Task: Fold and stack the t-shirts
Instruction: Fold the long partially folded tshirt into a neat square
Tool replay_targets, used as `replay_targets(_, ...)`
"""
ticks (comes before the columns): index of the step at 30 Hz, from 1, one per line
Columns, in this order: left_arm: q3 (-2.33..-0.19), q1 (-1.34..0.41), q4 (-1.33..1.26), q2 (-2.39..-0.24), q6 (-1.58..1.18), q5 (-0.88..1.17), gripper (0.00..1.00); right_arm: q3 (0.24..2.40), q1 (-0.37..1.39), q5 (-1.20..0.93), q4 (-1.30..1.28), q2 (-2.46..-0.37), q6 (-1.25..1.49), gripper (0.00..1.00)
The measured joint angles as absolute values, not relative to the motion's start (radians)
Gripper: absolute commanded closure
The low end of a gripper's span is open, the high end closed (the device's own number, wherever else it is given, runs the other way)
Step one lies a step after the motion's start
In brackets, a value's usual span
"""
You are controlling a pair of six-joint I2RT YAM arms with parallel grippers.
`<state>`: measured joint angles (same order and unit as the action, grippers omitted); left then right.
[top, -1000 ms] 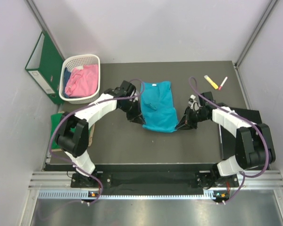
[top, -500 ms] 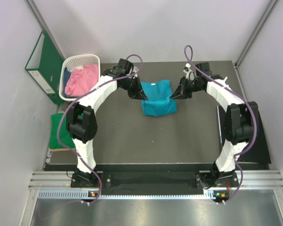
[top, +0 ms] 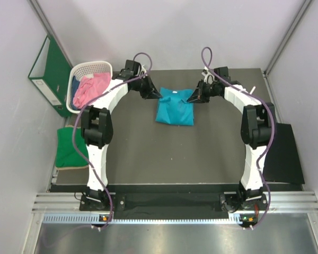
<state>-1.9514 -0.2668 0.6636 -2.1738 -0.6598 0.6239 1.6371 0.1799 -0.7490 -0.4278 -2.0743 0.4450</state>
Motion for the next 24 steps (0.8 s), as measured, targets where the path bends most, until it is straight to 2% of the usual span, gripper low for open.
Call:
replay_targets(9, -2.028, -0.258, 0.516, -2.307, -0.729, 0.696, 1.0, 1.707, 0.175, -0.714, -0.295, -2.151, 0.52, 0.94)
replay_targets(20, -2.2, -0.199, 0.33, -2.453, -0.885, 0.724, 1.0, 1.908, 0.143, -0.655, -0.199, -2.296, 0.602, 0.89)
replay_targets(21, -2.214, -0.194, 0.315, -2.471, -0.897, 0.726, 0.87, 1.923, 0.141, -0.651, -0.195, -2.315, 0.608, 0.87)
replay_targets(22, -2.233, -0.187, 0.298, -2.497, -0.92, 0.732, 0.7, 1.943, 0.139, -0.647, -0.189, -2.337, 0.616, 0.77)
replay_targets(23, -2.243, -0.183, 0.287, -2.516, -0.928, 0.737, 0.45, 1.954, 0.137, -0.644, -0.184, -2.354, 0.624, 0.6)
replay_targets(24, -2.258, -0.177, 0.273, -2.539, -0.945, 0.745, 0.02, 1.966, 0.136, -0.639, -0.182, -2.372, 0.632, 0.51)
